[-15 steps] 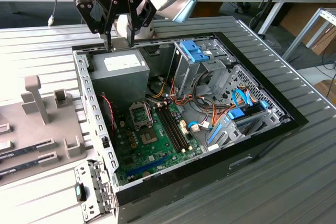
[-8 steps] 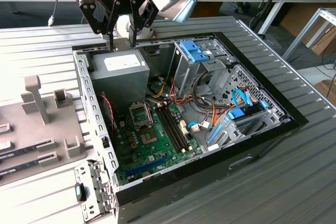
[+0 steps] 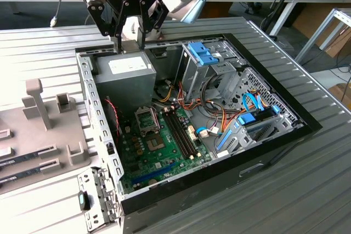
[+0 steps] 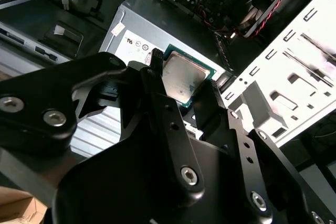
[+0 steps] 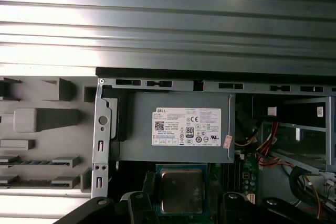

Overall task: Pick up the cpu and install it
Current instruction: 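Pick up the cpu and move it towards the insertion slot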

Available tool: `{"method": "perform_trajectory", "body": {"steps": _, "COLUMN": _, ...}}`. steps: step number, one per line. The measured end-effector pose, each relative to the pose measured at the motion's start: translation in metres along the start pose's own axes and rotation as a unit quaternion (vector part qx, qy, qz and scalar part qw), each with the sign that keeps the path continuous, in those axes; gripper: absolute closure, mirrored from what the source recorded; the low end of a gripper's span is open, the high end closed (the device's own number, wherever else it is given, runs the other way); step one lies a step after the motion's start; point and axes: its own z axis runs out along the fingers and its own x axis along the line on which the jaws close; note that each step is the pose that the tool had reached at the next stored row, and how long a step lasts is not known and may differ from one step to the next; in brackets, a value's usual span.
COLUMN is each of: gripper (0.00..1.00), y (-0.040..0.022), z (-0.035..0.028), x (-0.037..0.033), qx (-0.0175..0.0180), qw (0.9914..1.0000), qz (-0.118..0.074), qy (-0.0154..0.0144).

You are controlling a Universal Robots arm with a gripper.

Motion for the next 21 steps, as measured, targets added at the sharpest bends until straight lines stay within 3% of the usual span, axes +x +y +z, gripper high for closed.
{"method": "perform_trajectory", "body": {"steps": 21, "gripper": 0.53, "y": -0.0006, "z": 0.0038, "x": -0.0116, "qx": 0.0, "qw": 1.0, "qz": 0.0, "qy": 0.0}}
